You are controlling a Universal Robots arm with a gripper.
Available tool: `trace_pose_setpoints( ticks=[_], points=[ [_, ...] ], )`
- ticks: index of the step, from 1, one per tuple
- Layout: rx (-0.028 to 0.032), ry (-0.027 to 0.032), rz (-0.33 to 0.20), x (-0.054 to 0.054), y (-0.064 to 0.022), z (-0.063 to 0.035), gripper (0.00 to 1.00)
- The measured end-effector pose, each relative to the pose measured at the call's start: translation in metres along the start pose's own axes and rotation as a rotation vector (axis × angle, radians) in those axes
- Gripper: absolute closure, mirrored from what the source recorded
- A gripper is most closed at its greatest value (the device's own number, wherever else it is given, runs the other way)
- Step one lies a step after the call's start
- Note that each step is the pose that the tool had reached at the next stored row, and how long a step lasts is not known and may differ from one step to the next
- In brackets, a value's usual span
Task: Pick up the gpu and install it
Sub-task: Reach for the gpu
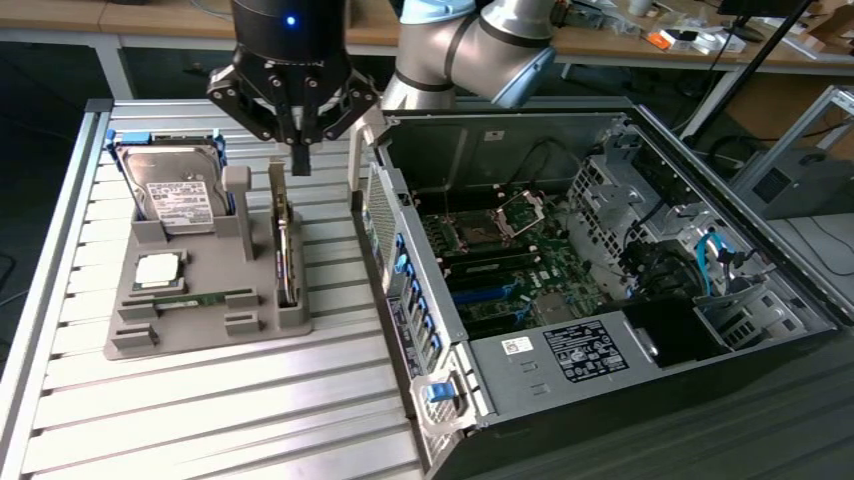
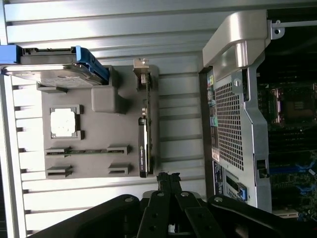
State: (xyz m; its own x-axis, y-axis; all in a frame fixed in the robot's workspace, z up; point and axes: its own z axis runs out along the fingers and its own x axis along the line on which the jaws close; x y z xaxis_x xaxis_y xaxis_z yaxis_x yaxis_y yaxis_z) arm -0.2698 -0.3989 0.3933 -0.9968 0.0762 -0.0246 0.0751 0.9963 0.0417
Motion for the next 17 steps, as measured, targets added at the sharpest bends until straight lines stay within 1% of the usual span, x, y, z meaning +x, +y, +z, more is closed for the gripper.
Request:
trace_pose_setpoints(
  ticks=[11, 17],
  points=[
    [0.0000, 0.0000, 0.000, 0.006, -0.0005, -0.0002, 0.89],
    [0.0000, 0.0000, 0.000, 0.012, -0.0009, -0.0003, 0.89]
  ],
)
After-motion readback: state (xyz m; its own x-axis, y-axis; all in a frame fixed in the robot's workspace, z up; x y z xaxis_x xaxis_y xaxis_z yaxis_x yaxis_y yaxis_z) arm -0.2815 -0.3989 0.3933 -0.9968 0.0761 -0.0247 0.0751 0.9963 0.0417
